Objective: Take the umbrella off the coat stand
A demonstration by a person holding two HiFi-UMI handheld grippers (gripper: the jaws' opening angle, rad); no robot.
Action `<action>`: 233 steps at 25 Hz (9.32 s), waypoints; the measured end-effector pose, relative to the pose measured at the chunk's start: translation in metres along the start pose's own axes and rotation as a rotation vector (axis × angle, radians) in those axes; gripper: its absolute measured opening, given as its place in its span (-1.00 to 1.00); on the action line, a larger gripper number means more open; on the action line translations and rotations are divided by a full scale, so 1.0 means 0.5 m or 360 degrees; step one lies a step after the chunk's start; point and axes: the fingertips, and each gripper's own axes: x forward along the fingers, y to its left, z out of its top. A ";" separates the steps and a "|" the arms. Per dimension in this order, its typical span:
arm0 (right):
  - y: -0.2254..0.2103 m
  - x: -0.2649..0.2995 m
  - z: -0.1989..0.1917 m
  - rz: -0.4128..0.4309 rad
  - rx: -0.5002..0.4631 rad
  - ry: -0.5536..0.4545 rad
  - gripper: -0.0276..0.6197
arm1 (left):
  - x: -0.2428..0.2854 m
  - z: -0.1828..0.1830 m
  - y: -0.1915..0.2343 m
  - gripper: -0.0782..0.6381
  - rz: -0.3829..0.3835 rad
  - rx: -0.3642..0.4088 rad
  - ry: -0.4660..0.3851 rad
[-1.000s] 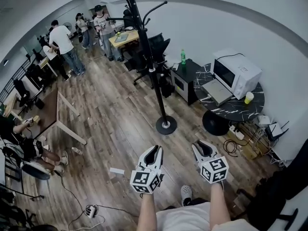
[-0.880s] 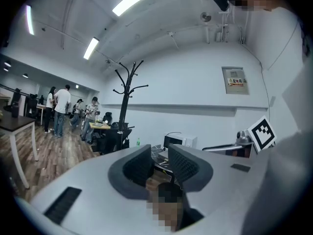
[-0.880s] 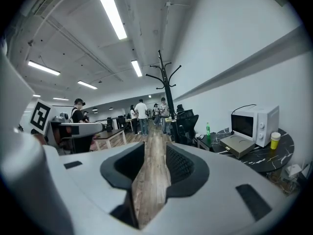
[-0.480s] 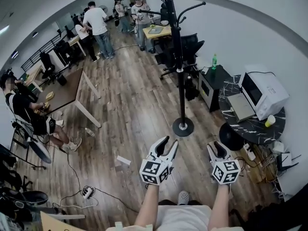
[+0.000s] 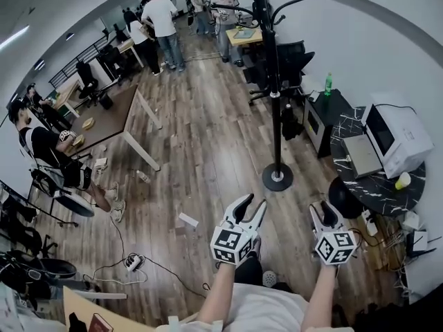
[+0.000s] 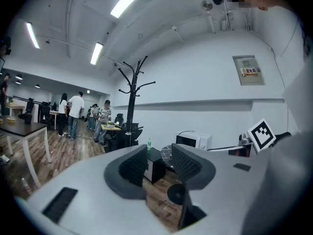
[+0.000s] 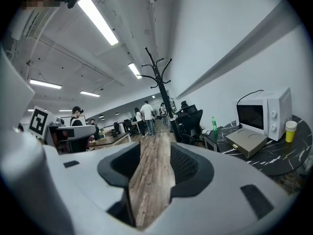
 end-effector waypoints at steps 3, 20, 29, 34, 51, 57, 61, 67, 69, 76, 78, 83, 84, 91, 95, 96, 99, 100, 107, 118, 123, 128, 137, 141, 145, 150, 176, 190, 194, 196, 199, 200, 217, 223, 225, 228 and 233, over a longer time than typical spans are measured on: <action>-0.022 0.003 0.012 -0.0018 0.0017 -0.0024 -0.29 | 0.025 0.002 -0.011 -0.34 -0.0028 0.0032 0.0013; -0.125 0.090 0.040 -0.0078 0.0062 -0.0020 -0.29 | 0.238 0.009 0.006 -0.34 -0.0106 0.0030 0.0067; -0.176 0.235 0.070 -0.0078 0.0054 0.0016 -0.29 | 0.372 0.023 0.083 -0.34 -0.0130 0.0024 0.0087; -0.206 0.326 0.145 -0.0093 -0.0010 0.0000 -0.28 | 0.456 0.063 0.143 -0.34 -0.0164 0.0000 0.0041; -0.279 0.565 0.227 -0.0135 -0.0101 0.0049 -0.29 | 0.714 0.080 0.290 -0.37 -0.0273 -0.0158 -0.0002; -0.311 0.604 0.207 -0.0147 -0.0071 0.0086 -0.27 | 0.743 0.060 0.316 -0.37 -0.0248 -0.0155 0.0031; -0.320 0.643 0.218 -0.0112 -0.0077 0.0096 -0.27 | 0.764 0.063 0.336 -0.37 -0.0218 -0.0142 0.0044; -0.325 0.712 0.244 -0.0035 -0.0094 0.0096 -0.26 | 0.808 0.088 0.366 -0.37 -0.0174 -0.0123 0.0033; -0.328 0.734 0.248 -0.0009 -0.0120 0.0112 -0.26 | 0.825 0.091 0.373 -0.37 -0.0160 -0.0117 0.0043; -0.365 0.810 0.284 0.0075 -0.0197 0.0127 -0.24 | 0.905 0.113 0.388 -0.37 -0.0121 -0.0073 0.0047; -0.377 0.832 0.291 0.0103 -0.0210 0.0134 -0.24 | 0.929 0.114 0.392 -0.37 -0.0104 -0.0069 0.0049; -0.410 0.880 0.301 0.0158 -0.0222 0.0147 -0.24 | 0.981 0.096 0.396 -0.37 -0.0075 -0.0064 0.0077; -0.416 0.889 0.301 0.0171 -0.0224 0.0150 -0.24 | 0.991 0.090 0.395 -0.37 -0.0072 -0.0060 0.0087; -0.458 0.953 0.290 0.0261 -0.0256 0.0201 -0.24 | 1.063 0.019 0.394 -0.37 -0.0041 -0.0033 0.0187; -0.468 0.989 0.277 0.0330 -0.0286 0.0253 -0.24 | 1.098 -0.005 0.402 -0.38 -0.0013 -0.0058 0.0236; -0.473 0.997 0.270 0.0338 -0.0295 0.0275 -0.24 | 1.106 -0.010 0.404 -0.38 -0.0004 -0.0073 0.0246; -0.489 1.021 0.258 0.0352 -0.0309 0.0330 -0.24 | 1.128 -0.021 0.406 -0.40 0.0011 -0.0092 0.0270; -0.491 1.027 0.257 0.0361 -0.0313 0.0338 -0.24 | 1.133 -0.024 0.407 -0.40 0.0015 -0.0092 0.0277; -0.500 1.051 0.250 0.0430 -0.0366 0.0380 -0.24 | 1.164 -0.040 0.419 -0.43 0.0051 -0.0132 0.0283; -0.511 1.066 0.254 0.0515 -0.0367 0.0382 -0.24 | 1.174 -0.039 0.419 -0.69 0.0109 -0.0092 0.0242; -0.487 1.071 0.244 0.0583 -0.0361 0.0382 -0.24 | 1.156 -0.041 0.422 -0.71 0.0118 -0.0097 0.0242; -0.465 1.079 0.241 0.0627 -0.0358 0.0367 -0.26 | 1.146 -0.042 0.416 -0.72 0.0122 -0.0094 0.0253; -0.431 1.102 0.246 0.0744 -0.0241 0.0335 -0.26 | 1.133 -0.035 0.422 -0.72 0.0113 -0.0091 0.0274; -0.415 1.112 0.251 0.0789 -0.0167 0.0314 -0.29 | 1.129 -0.026 0.425 -0.72 0.0099 -0.0079 0.0291; -0.406 1.120 0.245 0.0805 -0.0130 0.0322 -0.34 | 1.124 -0.024 0.430 -0.72 0.0121 -0.0078 0.0287; -0.392 1.133 0.250 0.0849 -0.0121 0.0315 -0.39 | 1.124 -0.023 0.430 -0.72 0.0119 -0.0069 0.0291; -0.426 1.141 0.283 0.0714 -0.0081 0.0173 -0.89 | 1.107 -0.004 0.443 -0.72 0.0201 -0.0116 0.0221; -0.446 1.127 0.313 0.0667 -0.0136 0.0104 -0.89 | 1.117 0.020 0.423 -0.72 0.0164 -0.0146 0.0168; -0.447 1.122 0.317 0.0677 -0.0160 0.0103 -0.89 | 1.116 0.024 0.415 -0.72 0.0150 -0.0139 0.0165; -0.449 1.121 0.320 0.0675 -0.0163 0.0098 -0.89 | 1.117 0.027 0.410 -0.72 0.0140 -0.0129 0.0166; -0.454 1.119 0.324 0.0665 -0.0164 0.0088 -0.89 | 1.121 0.028 0.403 -0.72 0.0120 -0.0121 0.0168; -0.455 1.118 0.325 0.0662 -0.0164 0.0085 -0.89 | 1.122 0.029 0.401 -0.72 0.0113 -0.0121 0.0168; -0.471 1.092 0.341 0.0610 -0.0201 0.0063 -0.89 | 1.125 0.036 0.380 -0.72 0.0032 -0.0133 0.0153; -0.474 1.076 0.347 0.0589 -0.0217 0.0053 -0.89 | 1.124 0.039 0.372 -0.72 0.0001 -0.0122 0.0155; -0.476 1.070 0.347 0.0584 -0.0221 0.0057 -0.89 | 1.126 0.037 0.371 -0.72 -0.0008 -0.0124 0.0157; -0.480 1.060 0.350 0.0566 -0.0223 0.0051 -0.89 | 1.129 0.037 0.363 -0.72 -0.0023 -0.0132 0.0156; -0.482 1.045 0.360 0.0539 -0.0222 0.0020 -0.89 | 1.128 0.043 0.352 -0.72 -0.0056 -0.0124 0.0146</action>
